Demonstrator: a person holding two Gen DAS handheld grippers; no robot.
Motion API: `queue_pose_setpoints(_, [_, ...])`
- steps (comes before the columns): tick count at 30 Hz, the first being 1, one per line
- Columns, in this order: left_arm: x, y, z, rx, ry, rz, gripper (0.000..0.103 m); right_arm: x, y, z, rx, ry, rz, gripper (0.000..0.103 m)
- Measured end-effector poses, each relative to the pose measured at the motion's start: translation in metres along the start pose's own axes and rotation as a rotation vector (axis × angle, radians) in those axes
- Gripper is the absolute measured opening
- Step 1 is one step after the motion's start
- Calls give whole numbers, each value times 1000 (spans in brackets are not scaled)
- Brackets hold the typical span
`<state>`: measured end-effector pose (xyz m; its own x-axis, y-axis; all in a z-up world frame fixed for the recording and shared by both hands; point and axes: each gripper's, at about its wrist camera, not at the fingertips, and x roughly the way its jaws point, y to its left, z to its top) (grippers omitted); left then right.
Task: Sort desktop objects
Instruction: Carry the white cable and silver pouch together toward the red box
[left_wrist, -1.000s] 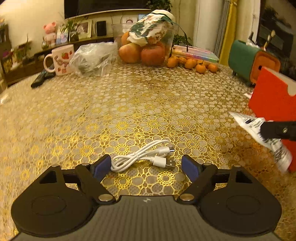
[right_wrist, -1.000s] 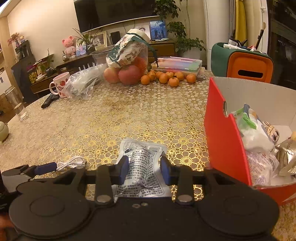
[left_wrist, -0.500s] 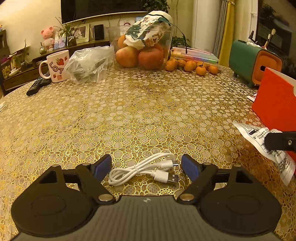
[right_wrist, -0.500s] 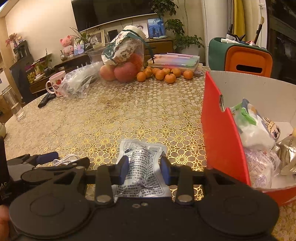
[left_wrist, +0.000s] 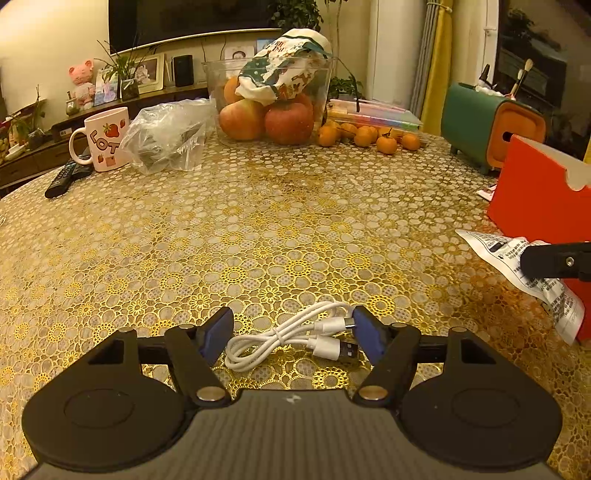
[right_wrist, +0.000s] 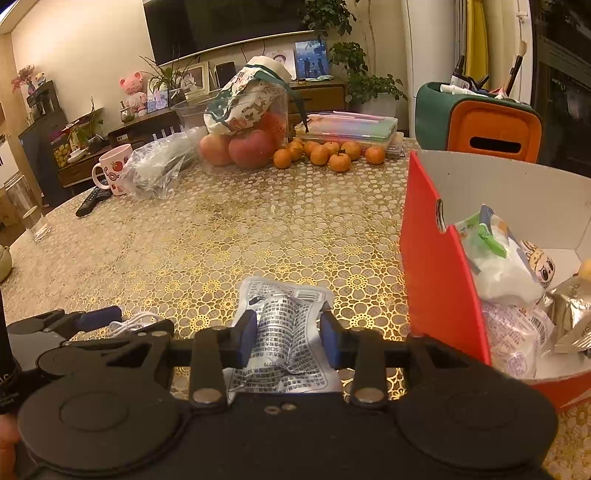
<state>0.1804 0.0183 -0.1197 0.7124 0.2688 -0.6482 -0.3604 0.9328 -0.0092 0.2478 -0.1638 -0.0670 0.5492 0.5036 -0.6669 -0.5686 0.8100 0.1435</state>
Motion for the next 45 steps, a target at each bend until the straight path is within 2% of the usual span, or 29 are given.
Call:
queue_pose_setpoints(11, [-33, -11, 11, 8, -42, -65, 70, -27, 3, 3, 1, -37, 0, 36])
queue_pose_setpoints(23, [-83, -56, 39, 71, -126, -185, 70, -88, -9, 5, 12, -121, -30, 36])
queue_pose_setpoints(34, [-109, -107, 63, 167, -157, -302, 70, -131, -43, 9, 34, -177, -108, 36])
queue_pose_setpoints(45, [-101, -173, 85, 259, -147, -392, 70, -142, -92, 10, 73, -202, -193, 36])
